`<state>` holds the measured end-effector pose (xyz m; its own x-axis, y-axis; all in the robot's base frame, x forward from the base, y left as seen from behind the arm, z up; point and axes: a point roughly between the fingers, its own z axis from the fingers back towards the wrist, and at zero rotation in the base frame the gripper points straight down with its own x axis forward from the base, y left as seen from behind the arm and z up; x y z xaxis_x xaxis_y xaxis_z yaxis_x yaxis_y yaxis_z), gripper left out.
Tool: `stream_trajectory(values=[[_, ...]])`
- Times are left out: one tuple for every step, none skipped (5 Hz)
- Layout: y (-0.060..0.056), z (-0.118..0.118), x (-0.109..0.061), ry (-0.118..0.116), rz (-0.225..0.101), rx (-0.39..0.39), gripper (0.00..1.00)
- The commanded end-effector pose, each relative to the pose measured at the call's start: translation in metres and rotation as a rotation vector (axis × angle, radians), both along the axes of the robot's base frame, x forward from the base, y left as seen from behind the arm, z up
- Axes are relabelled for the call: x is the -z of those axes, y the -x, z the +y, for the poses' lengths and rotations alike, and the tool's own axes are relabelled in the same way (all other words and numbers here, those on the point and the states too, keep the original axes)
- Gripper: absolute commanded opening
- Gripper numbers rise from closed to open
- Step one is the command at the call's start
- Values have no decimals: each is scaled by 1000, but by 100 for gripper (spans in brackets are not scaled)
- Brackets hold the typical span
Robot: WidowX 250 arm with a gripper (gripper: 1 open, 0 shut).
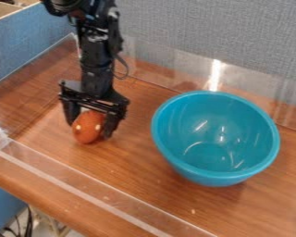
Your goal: Remove the mushroom from inside the blue bowl and put it on the table
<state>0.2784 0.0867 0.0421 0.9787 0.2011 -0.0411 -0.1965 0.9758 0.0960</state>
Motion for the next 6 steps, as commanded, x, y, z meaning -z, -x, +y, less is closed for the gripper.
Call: stream_trajectory(values=[[-11, 8, -34, -9, -83, -30, 100], [-15, 13, -43, 3, -91, -60, 100], [-18, 19, -49, 8, -95, -96, 100], [-29, 21, -49, 11, -95, -114, 100], [-39, 20, -47, 20, -95, -128, 100], [-34, 29, -50, 25, -94, -117, 100]])
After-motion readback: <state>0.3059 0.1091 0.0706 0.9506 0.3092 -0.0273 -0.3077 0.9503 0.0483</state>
